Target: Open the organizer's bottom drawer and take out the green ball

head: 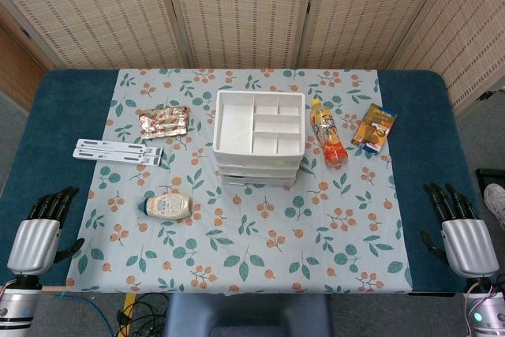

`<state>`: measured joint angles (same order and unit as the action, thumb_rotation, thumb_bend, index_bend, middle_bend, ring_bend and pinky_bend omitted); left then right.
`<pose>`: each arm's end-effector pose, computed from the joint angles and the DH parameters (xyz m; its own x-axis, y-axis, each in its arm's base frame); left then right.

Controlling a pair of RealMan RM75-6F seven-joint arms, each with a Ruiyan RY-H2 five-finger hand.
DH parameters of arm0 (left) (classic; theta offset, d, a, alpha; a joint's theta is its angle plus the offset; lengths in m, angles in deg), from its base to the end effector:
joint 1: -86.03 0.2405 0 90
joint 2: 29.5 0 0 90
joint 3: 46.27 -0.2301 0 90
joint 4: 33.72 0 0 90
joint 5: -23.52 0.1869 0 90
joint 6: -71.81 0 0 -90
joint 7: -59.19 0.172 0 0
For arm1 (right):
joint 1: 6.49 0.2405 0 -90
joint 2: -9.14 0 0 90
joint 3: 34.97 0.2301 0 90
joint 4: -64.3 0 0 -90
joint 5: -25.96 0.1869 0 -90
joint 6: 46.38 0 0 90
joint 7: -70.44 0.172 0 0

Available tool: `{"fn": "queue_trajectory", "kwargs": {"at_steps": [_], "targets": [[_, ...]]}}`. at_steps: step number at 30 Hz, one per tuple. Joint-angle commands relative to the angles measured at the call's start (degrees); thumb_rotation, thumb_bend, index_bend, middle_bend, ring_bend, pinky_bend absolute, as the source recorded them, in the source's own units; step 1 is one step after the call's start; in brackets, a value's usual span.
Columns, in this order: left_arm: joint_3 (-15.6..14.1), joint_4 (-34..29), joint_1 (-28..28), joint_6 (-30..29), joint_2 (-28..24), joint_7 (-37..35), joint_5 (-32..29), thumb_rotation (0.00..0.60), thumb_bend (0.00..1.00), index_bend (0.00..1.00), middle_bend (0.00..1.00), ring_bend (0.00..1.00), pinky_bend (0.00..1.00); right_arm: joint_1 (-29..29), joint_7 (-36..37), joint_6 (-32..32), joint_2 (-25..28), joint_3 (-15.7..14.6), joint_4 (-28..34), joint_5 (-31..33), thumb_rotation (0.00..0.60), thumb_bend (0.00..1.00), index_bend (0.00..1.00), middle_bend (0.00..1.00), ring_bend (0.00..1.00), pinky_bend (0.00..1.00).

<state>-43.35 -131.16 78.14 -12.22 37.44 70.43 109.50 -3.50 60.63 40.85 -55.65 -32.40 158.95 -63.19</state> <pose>-0.2475 0.2169 0.1449 0.4495 0.0031 0.8933 0.8911 -0.0712 -0.4482 -0.2660 -0.1945 0.1638 0.5046 0.0209 0.8631 -0.8624 -0.0346 0.5051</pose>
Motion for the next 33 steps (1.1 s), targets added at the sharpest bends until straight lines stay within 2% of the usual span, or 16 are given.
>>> {"fn": "queue_trajectory", "kwargs": {"at_steps": [1,19,24,29,33], "targets": [[-0.1,0.1,0.0,0.1,0.1,-0.1,0.0,0.600,0.18,0.08,0.12,0.14,0.13,0.1,-0.1,-0.1,0.0,0.0,0.1,-0.2,0.600,0.35,0.00,0.08,0.00,0.12],[-0.4,0.5,0.9,-1.0,-0.3,-1.1,0.1,0.600,0.18,0.08,0.12,0.14,0.13,1.1,-1.7,-1.3,-0.3,0.2,1.1,-0.4,0.600,0.35,0.00,0.09,0.01,0.12],[-0.4,0.4,0.8,-0.8,-0.3,-1.1,0.0,0.600,0.18,0.08,0.12,0.14,0.13,2.1,-1.9,-2.2,-0.8,0.3,1.1,-0.8,0.600,0.35,0.00,0.13,0.10,0.27],[-0.4,0.3,0.7,-0.7,-0.4,-0.9,0.0,0.600,0.18,0.08,0.12,0.14,0.13,3.8,-2.0,-4.5,-1.8,0.2,1.0,-1.6,0.600,0.35,0.00,0.25,0.34,0.57],[-0.4,0.1,0.7,-0.6,-0.5,-0.8,-0.1,0.600,0.18,0.08,0.12,0.14,0.13,5.8,-0.9,-7.7,-2.7,0.0,1.1,-1.9,0.600,0.35,0.00,0.37,0.50,0.73]]}}
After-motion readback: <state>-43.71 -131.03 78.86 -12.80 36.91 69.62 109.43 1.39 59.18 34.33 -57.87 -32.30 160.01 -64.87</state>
